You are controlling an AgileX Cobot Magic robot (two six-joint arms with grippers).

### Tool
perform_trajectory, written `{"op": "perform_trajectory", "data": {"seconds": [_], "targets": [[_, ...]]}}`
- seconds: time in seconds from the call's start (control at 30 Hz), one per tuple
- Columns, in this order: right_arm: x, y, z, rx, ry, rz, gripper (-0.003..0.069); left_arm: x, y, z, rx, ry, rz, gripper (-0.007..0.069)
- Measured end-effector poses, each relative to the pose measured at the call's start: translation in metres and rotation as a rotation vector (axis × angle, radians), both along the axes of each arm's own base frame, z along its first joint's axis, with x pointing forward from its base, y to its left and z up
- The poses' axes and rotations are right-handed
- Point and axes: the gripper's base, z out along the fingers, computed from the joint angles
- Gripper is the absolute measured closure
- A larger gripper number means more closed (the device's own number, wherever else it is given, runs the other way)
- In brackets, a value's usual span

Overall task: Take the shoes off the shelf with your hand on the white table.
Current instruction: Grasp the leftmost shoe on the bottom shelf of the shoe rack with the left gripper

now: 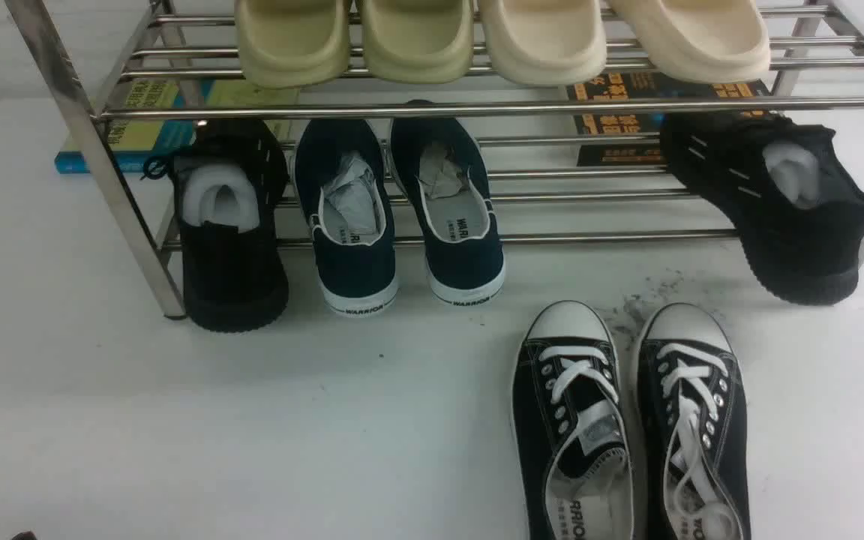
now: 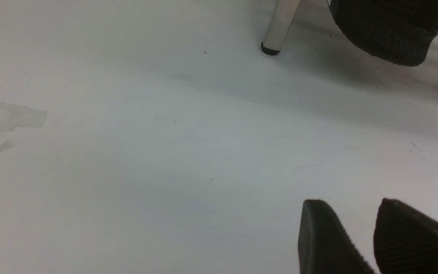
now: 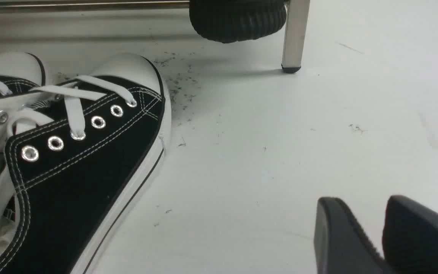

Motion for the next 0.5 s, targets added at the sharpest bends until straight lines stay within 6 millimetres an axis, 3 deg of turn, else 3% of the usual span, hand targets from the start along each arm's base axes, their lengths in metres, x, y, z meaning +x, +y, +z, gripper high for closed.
{"op": "perform_trajectory", "data": {"seconds": [0.5], "targets": [[0.0000, -0.0001, 0.0000, -0.002, 0.000, 0.000, 0.0435, 0.0000, 0.0000, 0.0000, 0.000, 0.000, 0.000, 0.0385]]}}
